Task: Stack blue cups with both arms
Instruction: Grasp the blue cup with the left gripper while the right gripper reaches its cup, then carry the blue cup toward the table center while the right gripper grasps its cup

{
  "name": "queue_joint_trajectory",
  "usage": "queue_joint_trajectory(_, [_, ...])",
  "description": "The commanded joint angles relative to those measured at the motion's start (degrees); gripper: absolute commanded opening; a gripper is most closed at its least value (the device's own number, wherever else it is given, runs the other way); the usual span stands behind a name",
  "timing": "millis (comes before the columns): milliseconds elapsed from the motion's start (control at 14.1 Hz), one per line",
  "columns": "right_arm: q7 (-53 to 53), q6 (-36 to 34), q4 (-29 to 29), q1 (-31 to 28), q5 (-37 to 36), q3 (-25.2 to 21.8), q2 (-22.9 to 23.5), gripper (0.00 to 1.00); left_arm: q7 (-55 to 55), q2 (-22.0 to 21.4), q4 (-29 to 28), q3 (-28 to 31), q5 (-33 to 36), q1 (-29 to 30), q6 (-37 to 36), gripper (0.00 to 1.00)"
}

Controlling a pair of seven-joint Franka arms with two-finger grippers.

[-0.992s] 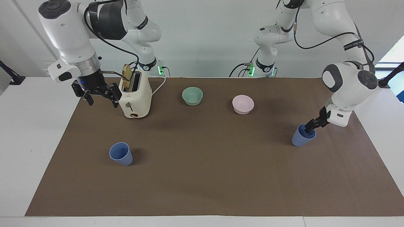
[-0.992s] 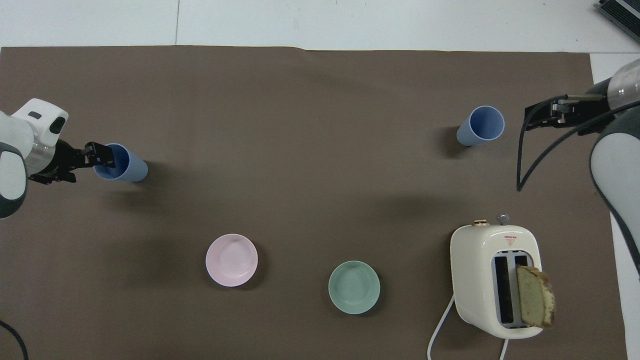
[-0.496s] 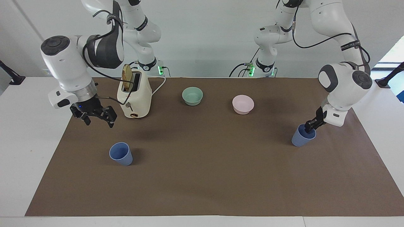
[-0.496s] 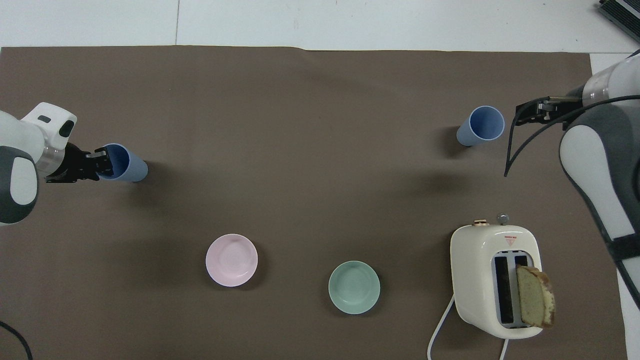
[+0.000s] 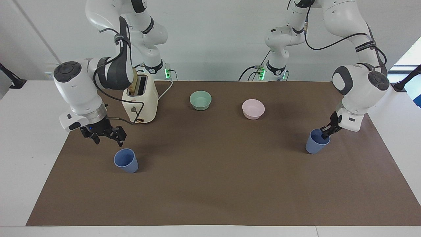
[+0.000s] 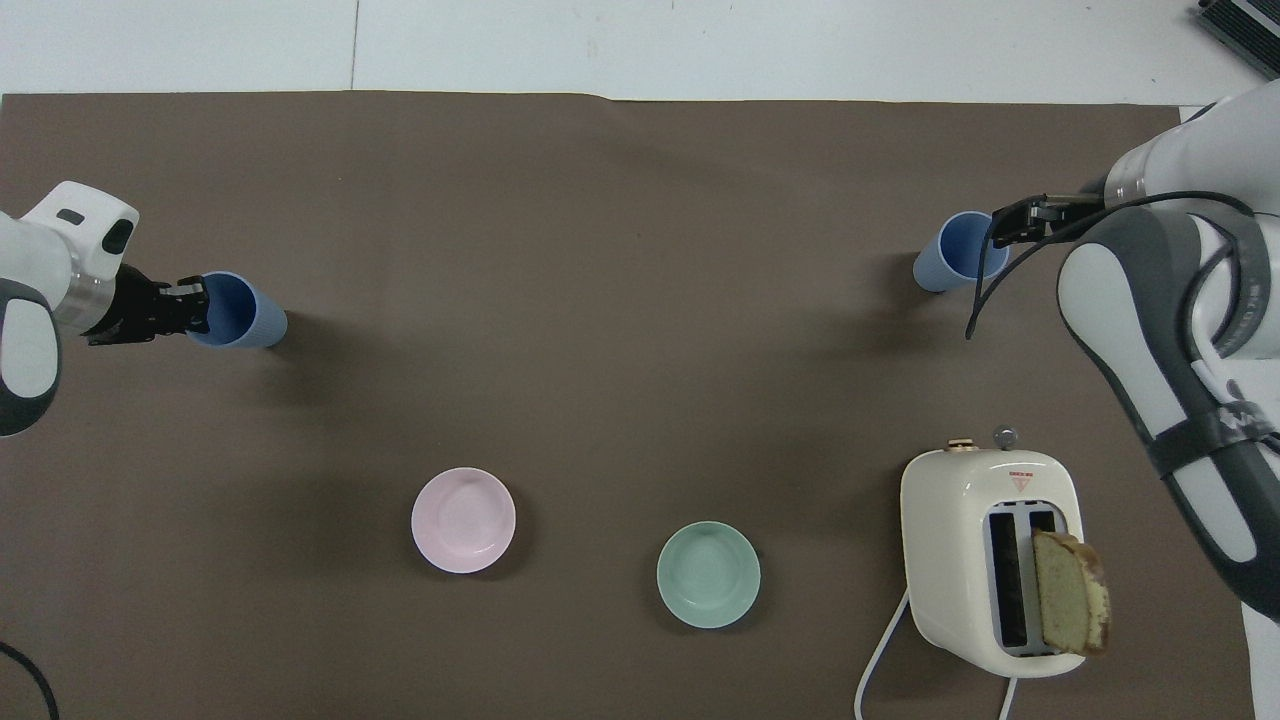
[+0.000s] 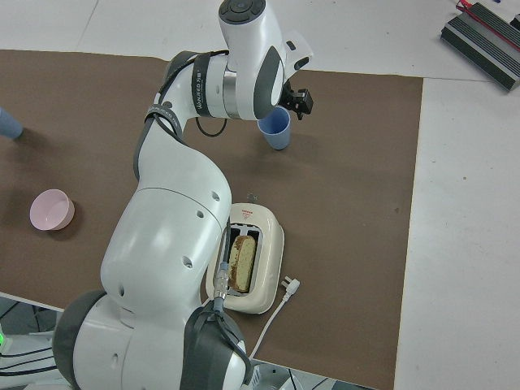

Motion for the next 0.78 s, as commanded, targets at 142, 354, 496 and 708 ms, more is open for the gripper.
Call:
queue_joint_trajectory(142, [-1.6, 2.7, -2.1, 0.0, 0.8, 0.1, -0.1, 1.00, -3.1, -0.7, 9.8, 0.2, -1.4, -3.8, -8.9, 0.00])
queue_joint_trajectory(354, [-1.7, 2.8, -2.1, -0.1, 0.8, 0.1, 0.8, 1.00, -10.8, -0.5, 12.0, 0.2, -1.4, -9.0, -9.8, 0.00])
queue_joint_trajectory(496, [-1.6, 2.8, -2.1, -0.2, 0.8, 0.1, 0.9, 1.00, -17.0, -0.4, 11.9, 0.2, -1.4, -14.1, -9.1, 0.00])
queue_joint_trajectory(708, [-1.7, 4.2, -2.3, -0.5, 0.7, 0.0, 1.6, 1.00, -27.1, 1.4, 11.4, 0.2, -1.4, -22.1, -5.4, 0.00])
